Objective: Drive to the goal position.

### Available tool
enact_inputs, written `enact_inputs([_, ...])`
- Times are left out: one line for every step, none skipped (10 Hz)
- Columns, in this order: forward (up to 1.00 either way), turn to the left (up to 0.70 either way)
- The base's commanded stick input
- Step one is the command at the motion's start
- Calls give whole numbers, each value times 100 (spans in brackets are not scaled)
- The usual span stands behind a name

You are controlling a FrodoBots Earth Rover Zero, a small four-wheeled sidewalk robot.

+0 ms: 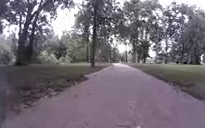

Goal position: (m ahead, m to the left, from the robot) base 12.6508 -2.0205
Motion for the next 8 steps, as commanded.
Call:
enact_inputs([70,-14])
enact_inputs([70,-14])
enact_inputs([70,-14])
enact_inputs([70,-6])
enact_inputs([70,-2])
enact_inputs([70,0])
enact_inputs([70,0])
enact_inputs([70,0])
